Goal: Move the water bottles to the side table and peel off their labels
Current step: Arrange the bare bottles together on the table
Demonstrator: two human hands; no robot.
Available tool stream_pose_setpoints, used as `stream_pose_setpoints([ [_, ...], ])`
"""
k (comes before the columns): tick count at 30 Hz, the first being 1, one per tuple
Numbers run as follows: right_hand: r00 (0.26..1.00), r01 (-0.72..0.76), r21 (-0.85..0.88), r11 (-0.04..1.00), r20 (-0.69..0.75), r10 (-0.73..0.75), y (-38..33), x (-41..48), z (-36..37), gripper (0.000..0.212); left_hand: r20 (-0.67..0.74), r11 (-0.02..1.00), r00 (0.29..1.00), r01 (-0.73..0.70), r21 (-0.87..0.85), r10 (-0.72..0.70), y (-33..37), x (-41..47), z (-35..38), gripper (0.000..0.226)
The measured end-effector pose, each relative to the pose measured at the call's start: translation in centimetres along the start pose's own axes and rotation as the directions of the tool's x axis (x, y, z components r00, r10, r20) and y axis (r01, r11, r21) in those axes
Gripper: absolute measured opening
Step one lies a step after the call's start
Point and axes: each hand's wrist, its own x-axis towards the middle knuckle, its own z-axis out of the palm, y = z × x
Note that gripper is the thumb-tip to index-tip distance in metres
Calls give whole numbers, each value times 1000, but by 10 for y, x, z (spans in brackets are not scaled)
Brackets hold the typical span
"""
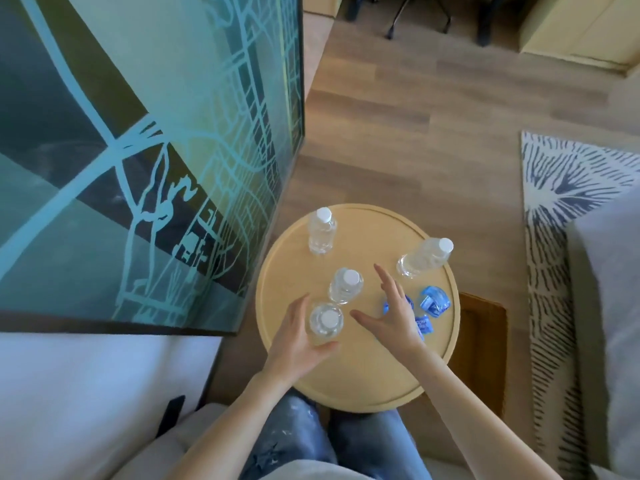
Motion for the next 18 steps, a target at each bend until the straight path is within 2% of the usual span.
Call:
stream_pose_setpoints([
  [4,999,-35,2,999,-11,35,8,19,17,96,17,995,998,57,-75,-56,-13,5,16,112],
  [11,996,27,-34,999,82,-24,24,54,33,86,-57,998,997,57,-32,-59,-14,24,41,79],
  [18,987,80,-65,995,145,-70,29,67,35,75,-120,996,989,90,26,-86,-12,30,48,63],
])
